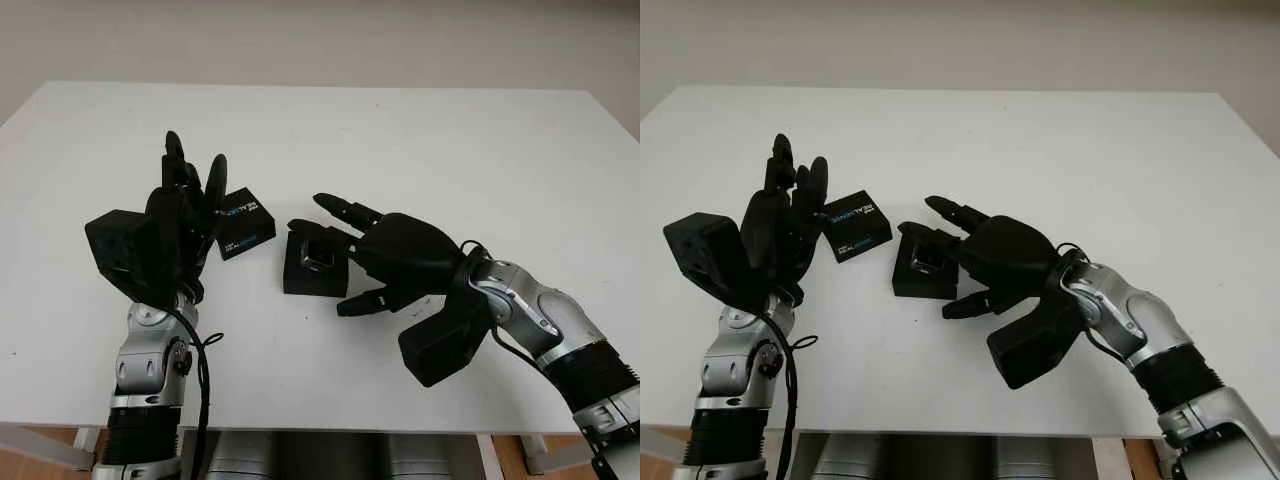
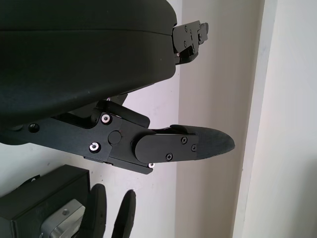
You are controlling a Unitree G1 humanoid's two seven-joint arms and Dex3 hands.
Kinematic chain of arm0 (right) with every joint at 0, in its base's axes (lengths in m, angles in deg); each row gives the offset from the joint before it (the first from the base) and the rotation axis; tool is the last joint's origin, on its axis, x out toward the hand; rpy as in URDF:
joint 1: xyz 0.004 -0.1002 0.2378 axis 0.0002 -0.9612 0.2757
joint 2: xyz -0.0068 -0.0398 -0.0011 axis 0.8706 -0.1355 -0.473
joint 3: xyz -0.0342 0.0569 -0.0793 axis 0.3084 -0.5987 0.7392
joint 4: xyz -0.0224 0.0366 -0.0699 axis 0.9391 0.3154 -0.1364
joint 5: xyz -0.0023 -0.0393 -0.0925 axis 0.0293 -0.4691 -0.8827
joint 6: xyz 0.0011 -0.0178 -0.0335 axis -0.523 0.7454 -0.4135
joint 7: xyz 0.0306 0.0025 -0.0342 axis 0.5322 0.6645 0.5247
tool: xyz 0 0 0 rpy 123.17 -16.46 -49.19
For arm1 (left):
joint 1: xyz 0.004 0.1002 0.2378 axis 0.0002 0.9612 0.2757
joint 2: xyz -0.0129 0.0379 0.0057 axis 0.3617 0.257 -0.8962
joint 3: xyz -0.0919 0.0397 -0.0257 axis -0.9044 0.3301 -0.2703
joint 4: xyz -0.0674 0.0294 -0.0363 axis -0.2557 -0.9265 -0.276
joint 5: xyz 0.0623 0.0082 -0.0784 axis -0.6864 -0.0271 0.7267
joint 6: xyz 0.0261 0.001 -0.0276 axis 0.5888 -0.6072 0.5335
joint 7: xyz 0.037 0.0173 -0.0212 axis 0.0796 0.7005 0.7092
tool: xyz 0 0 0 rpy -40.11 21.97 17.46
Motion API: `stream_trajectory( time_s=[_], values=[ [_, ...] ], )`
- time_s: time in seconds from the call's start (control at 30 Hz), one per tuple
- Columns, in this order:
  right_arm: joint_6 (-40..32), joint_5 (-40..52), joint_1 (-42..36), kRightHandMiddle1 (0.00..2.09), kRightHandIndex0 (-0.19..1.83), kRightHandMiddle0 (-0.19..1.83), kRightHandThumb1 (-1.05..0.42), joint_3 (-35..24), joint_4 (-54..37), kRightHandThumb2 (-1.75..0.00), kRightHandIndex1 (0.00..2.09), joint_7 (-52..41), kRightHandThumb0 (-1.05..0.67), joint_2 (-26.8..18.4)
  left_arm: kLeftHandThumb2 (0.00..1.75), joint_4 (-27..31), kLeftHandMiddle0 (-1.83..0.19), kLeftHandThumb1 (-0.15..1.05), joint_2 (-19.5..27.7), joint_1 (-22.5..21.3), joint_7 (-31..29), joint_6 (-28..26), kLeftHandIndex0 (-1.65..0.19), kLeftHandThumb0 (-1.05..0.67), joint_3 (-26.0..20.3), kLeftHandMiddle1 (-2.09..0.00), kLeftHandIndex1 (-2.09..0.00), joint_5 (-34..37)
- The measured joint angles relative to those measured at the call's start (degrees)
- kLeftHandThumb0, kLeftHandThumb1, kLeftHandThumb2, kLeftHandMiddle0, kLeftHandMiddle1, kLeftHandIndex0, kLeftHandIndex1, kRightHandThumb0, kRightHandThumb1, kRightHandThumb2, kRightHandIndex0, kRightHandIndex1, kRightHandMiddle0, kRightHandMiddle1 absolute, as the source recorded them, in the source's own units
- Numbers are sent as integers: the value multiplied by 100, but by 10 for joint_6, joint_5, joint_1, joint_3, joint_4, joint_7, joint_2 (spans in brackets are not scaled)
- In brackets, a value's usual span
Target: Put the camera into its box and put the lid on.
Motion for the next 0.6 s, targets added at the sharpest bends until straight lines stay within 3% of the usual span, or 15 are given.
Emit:
stream_trajectory(
  time_s=[0.6],
  values=[
    [21,1,15,9,-17,3,-105,18,10,-65,5,-29,-89,3,41,18,19,105,-7,25,6,-3,19,-69,6,0,0,-7]
  ],
)
